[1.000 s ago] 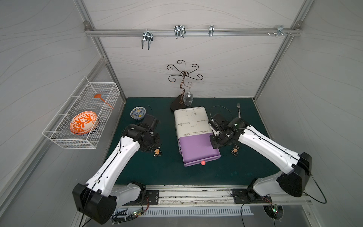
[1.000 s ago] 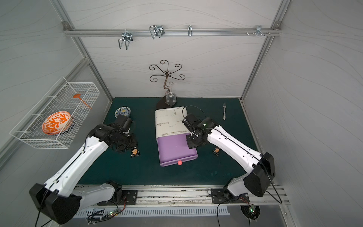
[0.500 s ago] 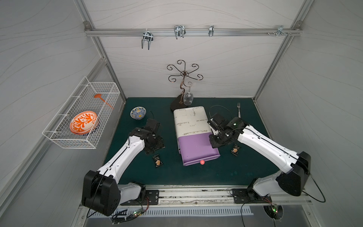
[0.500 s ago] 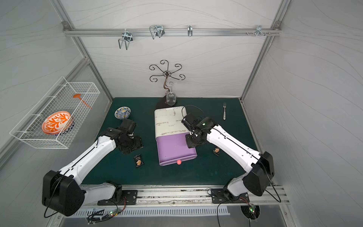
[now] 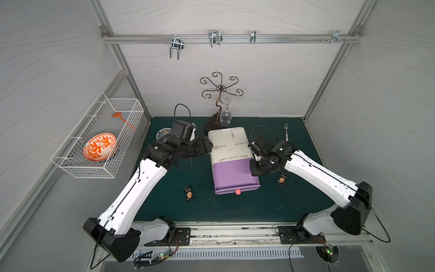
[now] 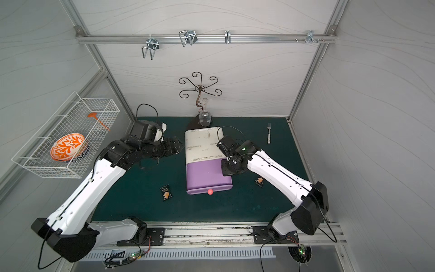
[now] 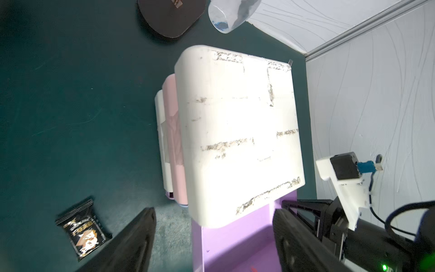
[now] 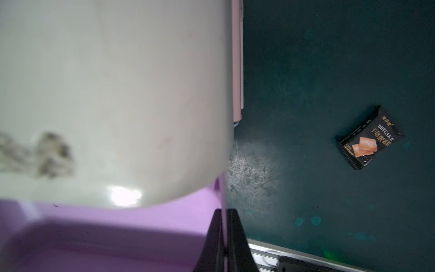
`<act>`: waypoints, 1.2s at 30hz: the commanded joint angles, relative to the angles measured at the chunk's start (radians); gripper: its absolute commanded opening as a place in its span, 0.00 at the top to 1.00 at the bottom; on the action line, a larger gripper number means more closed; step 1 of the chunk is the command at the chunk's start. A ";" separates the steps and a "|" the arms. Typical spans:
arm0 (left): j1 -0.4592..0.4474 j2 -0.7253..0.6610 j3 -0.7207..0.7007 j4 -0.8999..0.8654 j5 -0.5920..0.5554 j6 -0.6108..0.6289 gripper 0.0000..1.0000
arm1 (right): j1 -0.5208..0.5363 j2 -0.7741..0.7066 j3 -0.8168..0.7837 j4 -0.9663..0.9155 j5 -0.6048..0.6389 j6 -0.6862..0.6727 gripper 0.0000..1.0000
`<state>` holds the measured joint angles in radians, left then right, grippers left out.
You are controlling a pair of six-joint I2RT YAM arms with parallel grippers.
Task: Take the cookies out of the drawer
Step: Place the cookie at the center of the board, then close the drawer in the storage box.
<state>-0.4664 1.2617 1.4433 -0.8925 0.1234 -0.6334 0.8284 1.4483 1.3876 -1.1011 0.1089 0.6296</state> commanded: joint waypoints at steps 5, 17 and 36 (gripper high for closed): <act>-0.031 0.135 0.057 0.128 0.132 0.046 0.17 | 0.004 -0.020 0.026 0.090 0.014 0.052 0.95; -0.051 0.212 0.016 0.100 0.184 0.112 0.21 | -0.034 -0.007 0.064 0.108 -0.010 -0.004 0.72; -0.050 0.255 -0.012 0.084 0.177 0.121 0.24 | 0.017 -0.368 -0.080 0.147 -0.029 0.080 0.39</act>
<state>-0.5053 1.4971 1.4353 -0.8242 0.2646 -0.5266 0.8265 1.1515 1.3582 -0.9638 0.1116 0.6674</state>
